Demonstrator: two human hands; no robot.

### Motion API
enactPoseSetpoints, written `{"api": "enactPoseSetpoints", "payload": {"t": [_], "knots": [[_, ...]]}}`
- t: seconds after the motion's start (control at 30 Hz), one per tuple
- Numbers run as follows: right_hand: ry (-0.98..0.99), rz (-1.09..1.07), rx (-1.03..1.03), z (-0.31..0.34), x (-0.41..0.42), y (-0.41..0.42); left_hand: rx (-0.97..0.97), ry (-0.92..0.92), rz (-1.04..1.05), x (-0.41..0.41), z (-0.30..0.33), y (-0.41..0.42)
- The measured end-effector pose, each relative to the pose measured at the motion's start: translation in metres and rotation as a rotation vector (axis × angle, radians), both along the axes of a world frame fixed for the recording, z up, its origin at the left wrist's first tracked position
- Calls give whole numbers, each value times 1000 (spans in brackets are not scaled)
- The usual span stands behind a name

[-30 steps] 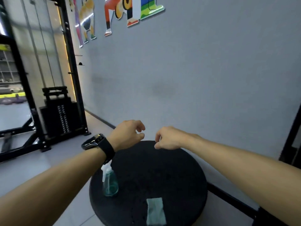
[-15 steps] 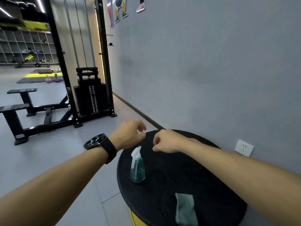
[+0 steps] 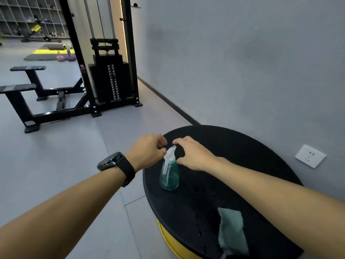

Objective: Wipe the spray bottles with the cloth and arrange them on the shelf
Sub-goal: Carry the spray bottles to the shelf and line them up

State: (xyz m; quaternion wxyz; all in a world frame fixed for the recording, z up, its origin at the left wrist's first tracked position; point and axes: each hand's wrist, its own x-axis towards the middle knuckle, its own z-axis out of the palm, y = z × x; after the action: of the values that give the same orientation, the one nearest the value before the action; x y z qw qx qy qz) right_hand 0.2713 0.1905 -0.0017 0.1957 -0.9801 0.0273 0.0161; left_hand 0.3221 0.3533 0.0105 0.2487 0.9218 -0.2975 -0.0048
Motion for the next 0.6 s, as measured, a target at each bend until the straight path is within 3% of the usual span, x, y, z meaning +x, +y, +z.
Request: {"api": "enactPoseSetpoints", "payload": {"t": [0.23, 0.6], "knots": [[64, -23, 54, -37, 29, 3, 5, 40, 50, 22, -30, 8], [-68, -58, 127, -64, 41, 8, 11, 77, 59, 35, -53, 14]]}}
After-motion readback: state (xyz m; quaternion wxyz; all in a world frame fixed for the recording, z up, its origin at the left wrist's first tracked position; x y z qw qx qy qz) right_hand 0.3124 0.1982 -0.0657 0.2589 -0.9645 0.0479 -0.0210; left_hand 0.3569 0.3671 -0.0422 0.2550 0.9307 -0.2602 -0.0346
